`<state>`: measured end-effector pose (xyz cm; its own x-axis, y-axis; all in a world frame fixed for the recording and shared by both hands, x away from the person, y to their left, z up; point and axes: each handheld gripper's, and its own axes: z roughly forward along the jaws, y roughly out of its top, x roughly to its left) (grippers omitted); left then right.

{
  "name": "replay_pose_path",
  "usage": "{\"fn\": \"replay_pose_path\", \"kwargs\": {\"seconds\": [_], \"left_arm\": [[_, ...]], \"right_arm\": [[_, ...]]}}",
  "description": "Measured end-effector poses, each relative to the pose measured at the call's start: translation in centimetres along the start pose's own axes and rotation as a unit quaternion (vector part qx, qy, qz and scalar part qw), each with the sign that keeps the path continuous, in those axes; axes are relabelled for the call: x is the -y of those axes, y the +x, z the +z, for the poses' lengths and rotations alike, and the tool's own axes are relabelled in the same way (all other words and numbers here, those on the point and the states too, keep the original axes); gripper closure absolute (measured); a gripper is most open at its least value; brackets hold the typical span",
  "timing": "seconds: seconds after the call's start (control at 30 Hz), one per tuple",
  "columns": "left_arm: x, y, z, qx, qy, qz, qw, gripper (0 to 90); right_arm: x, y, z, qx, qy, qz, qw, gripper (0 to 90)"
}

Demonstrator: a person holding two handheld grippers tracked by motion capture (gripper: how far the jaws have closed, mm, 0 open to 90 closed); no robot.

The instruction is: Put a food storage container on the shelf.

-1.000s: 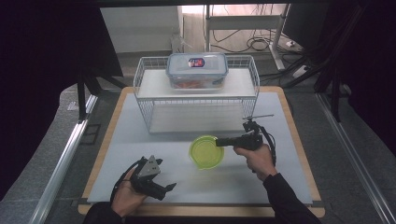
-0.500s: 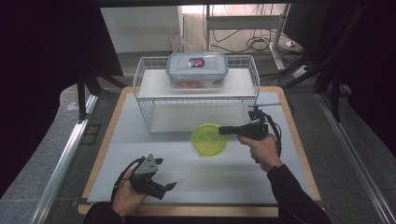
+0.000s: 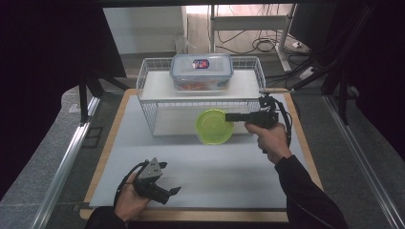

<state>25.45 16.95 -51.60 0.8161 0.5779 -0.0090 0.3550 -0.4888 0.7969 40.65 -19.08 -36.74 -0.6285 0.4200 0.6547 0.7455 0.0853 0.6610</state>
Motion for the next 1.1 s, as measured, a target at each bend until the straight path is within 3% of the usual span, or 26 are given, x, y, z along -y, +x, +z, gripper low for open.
{"fn": "replay_pose_path", "kwargs": {"seconds": [0.4, 0.63, 0.87, 1.1], "left_arm": [[0.0, 0.0, 0.1, 0.001, -0.002, 0.0, 1.0, 2.0], [0.0, 0.0, 0.0, 0.002, -0.001, 0.002, 1.0, 2.1], [0.0, 0.0, 0.0, 0.004, -0.003, 0.0, 1.0, 2.2], [0.0, 0.0, -0.2, 0.003, -0.008, 0.0, 1.0, 2.2]], "right_arm": [[-4.6, 2.5, -1.8, 0.004, -0.045, -0.011, 0.9989, 81.7], [-7.2, 3.3, -2.4, 0.004, -0.071, -0.009, 0.9975, 81.7], [-9.6, 3.6, -2.3, 0.021, -0.097, -0.003, 0.995, 81.7], [-12.3, 4.2, -1.2, 0.054, -0.12, 0.006, 0.9913, 81.7]]}}
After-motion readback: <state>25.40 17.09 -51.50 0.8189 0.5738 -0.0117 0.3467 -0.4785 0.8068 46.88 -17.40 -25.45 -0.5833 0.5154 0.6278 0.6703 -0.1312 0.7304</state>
